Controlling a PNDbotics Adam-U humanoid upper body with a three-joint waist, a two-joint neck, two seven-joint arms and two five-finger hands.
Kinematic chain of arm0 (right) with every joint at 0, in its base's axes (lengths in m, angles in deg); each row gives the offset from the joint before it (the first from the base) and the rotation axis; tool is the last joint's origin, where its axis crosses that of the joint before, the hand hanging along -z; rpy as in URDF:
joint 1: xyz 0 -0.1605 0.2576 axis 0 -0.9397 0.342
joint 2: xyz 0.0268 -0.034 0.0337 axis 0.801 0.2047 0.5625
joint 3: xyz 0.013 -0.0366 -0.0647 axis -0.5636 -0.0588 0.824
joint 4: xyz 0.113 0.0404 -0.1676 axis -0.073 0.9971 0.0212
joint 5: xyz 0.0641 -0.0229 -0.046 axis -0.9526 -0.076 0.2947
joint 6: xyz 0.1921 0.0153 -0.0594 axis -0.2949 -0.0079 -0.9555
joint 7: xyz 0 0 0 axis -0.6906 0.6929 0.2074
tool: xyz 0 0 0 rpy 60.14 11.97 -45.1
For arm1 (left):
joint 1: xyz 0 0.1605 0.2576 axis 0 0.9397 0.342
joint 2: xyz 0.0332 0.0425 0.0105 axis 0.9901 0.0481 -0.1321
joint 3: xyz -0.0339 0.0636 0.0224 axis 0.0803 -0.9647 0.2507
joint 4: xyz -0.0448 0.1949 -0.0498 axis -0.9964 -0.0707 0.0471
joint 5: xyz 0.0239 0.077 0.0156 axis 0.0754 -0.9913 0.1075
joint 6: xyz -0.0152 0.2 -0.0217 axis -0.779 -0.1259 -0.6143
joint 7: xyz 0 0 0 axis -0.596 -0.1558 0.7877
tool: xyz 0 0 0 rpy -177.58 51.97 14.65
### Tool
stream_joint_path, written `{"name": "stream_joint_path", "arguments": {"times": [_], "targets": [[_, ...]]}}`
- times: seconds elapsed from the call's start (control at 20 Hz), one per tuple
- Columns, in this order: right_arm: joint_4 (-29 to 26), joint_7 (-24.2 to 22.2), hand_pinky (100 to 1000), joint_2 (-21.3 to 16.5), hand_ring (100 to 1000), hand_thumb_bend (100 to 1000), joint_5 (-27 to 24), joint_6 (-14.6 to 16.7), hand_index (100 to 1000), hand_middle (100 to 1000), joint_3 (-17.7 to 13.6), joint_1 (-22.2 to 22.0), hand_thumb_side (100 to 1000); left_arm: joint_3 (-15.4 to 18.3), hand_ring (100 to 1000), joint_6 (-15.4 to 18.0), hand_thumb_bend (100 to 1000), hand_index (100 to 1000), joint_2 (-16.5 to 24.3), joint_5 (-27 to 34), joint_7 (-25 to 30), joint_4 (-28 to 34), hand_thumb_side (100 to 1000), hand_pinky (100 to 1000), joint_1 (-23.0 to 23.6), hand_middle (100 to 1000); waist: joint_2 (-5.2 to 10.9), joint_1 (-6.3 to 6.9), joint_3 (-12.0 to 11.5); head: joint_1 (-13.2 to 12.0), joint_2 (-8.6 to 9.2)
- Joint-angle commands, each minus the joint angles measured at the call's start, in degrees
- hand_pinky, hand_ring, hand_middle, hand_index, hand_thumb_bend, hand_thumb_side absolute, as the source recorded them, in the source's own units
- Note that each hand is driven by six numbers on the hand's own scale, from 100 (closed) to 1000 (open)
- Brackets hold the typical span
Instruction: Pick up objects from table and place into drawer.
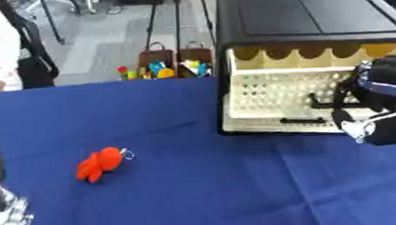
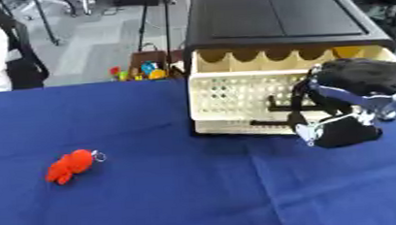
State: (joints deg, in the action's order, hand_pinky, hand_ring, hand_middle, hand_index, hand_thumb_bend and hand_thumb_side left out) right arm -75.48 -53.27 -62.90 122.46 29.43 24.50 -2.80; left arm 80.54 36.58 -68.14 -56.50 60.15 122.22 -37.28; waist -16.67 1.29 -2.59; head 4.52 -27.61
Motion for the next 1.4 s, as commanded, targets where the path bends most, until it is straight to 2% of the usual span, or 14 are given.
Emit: {"name": "stream_joint_path", "arguments": {"times": [0.05,0.4,0.75,1.0,1.15,1.4], "targets": [[-0.7,0.0,100,-0.6,251,100,-0.6,0.5,618,249,-0.1,1.5,503,0.1,709,0.0,537,860,0.1,0.2,0.3,0.7,817,529,-0.5,688,1.35,-0.30,0.0,0.2,0.33],[-0.7,-0.7,100,-0.3,256,100,1.0,0.5,611,251,0.9,2.6,504,0.1,709,0.1,537,861,0.1,0.2,0.3,0.7,817,529,-0.4,688,1.25,-0.50,0.0,0.4,0.25],[-0.7,-1.3,100,-0.3,252,100,3.0,-1.3,600,246,1.2,2.3,499,0.1,710,0.2,538,861,0.1,0.2,0.3,0.7,817,530,-0.4,689,1.18,-0.65,0.2,0.5,0.19],[-0.7,-3.7,100,-0.6,266,100,8.7,-2.5,566,250,2.7,1.6,487,0.0,710,0.2,538,861,0.0,0.2,0.3,0.7,816,530,-0.5,689,1.22,-0.80,-0.1,0.7,0.19],[-0.7,-3.6,100,0.2,250,100,12.3,-3.0,551,237,3.9,2.3,488,0.0,710,0.2,539,861,0.0,0.2,0.4,0.7,814,531,-0.5,689,1.32,-0.81,-0.3,0.8,0.27],[-0.7,-3.0,100,1.2,244,100,13.0,-3.6,553,232,5.0,3.9,499,0.0,711,0.2,540,858,0.0,0.3,0.6,0.7,814,532,-0.5,690,1.50,-0.85,-0.4,0.7,0.30]]}}
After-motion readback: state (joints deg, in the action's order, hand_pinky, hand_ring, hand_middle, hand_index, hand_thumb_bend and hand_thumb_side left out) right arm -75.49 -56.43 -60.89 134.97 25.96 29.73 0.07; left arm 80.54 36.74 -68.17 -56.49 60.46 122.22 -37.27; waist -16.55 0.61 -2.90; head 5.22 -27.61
